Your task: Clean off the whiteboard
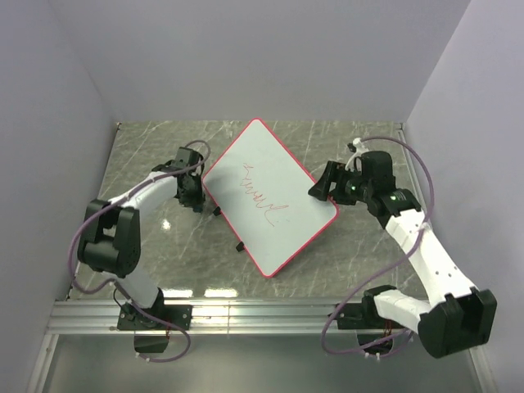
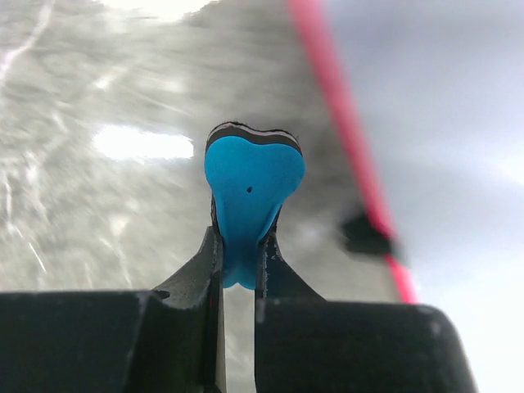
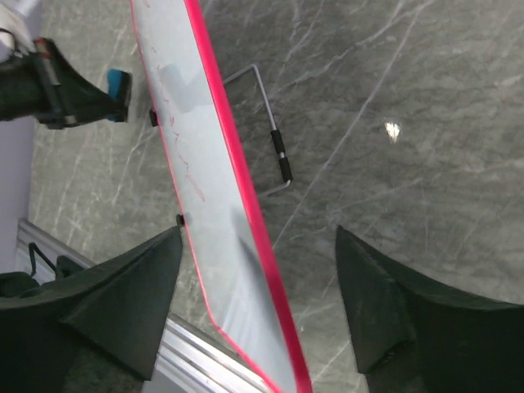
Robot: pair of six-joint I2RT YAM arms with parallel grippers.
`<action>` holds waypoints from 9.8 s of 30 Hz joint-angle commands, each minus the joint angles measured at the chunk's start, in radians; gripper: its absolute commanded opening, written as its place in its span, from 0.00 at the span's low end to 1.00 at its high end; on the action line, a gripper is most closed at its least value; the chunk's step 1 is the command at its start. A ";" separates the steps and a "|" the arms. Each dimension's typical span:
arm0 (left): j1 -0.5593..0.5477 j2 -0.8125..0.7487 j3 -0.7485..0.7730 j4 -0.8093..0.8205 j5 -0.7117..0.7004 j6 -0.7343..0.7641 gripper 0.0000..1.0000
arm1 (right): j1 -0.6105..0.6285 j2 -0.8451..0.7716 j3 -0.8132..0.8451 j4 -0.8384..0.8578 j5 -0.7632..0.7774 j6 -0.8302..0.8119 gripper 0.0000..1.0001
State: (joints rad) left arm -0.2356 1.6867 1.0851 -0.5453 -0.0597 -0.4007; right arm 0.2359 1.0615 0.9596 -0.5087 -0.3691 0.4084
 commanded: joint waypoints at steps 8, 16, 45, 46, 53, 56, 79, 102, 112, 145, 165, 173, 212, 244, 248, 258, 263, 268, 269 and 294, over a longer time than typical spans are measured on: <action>-0.342 -0.196 0.203 -0.070 0.050 -0.199 0.00 | 0.005 0.084 0.051 0.088 -0.079 -0.069 0.57; -0.645 -0.006 0.459 -0.031 0.066 -0.317 0.00 | 0.003 0.046 0.016 0.053 -0.062 -0.089 0.11; -0.751 -0.090 -0.142 0.225 -0.017 -0.543 0.00 | 0.005 -0.075 -0.044 -0.004 -0.059 -0.066 0.00; -0.755 -0.090 -0.117 0.211 -0.020 -0.537 0.00 | 0.005 -0.075 -0.048 0.001 -0.062 -0.065 0.00; -0.803 -0.006 0.281 0.056 -0.025 -0.474 0.00 | 0.006 -0.078 -0.061 0.019 -0.071 -0.049 0.00; -0.798 0.054 0.413 -0.002 -0.035 -0.442 0.00 | 0.008 -0.077 -0.062 0.021 -0.071 -0.049 0.00; -0.594 0.013 -0.143 0.174 0.083 -0.590 0.00 | 0.009 -0.061 -0.056 0.012 -0.086 -0.068 0.00; -0.539 0.162 0.351 -0.015 0.144 -0.501 0.00 | 0.013 -0.097 -0.071 -0.007 -0.090 -0.065 0.00; -0.383 0.180 0.069 0.116 0.204 -0.451 0.00 | 0.013 -0.107 -0.079 -0.008 -0.091 -0.060 0.00; -0.323 0.304 0.370 -0.033 0.198 -0.360 0.00 | 0.025 -0.086 -0.111 0.007 -0.074 -0.072 0.00; -0.324 0.427 0.800 -0.093 0.293 -0.277 0.00 | 0.032 -0.067 -0.119 0.027 -0.090 -0.074 0.00; -0.392 0.544 1.147 -0.118 0.386 -0.349 0.00 | 0.039 -0.064 -0.117 0.024 -0.077 -0.077 0.00; -0.320 0.568 1.182 -0.229 0.492 -0.329 0.00 | 0.077 -0.074 -0.124 0.027 -0.059 -0.085 0.00; -0.154 0.496 0.867 -0.142 0.475 -0.296 0.00 | 0.109 -0.087 -0.128 0.029 -0.034 -0.092 0.00; -0.226 0.625 1.171 -0.211 0.539 -0.282 0.00 | 0.123 -0.092 -0.131 0.024 -0.016 -0.097 0.00; -0.245 0.507 1.009 -0.083 0.617 -0.359 0.00 | 0.129 -0.103 -0.136 0.025 -0.002 -0.097 0.00; -0.223 0.475 0.920 -0.179 0.466 -0.329 0.00 | 0.129 -0.106 -0.134 0.025 -0.005 -0.097 0.00; -0.147 0.455 0.736 -0.208 0.299 -0.391 0.00 | 0.137 -0.120 -0.139 0.025 -0.004 -0.097 0.00; -0.137 0.458 0.722 -0.212 0.284 -0.395 0.00 | 0.135 -0.118 -0.139 0.025 -0.004 -0.097 0.00; -0.209 0.553 1.093 -0.131 0.557 -0.409 0.00 | 0.152 -0.117 -0.145 0.035 0.004 -0.097 0.00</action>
State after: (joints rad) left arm -0.4351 2.2429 2.1582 -0.7181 0.4294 -0.7811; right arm 0.3447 0.9337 0.8452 -0.4343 -0.3222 0.3985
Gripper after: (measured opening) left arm 0.117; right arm 0.165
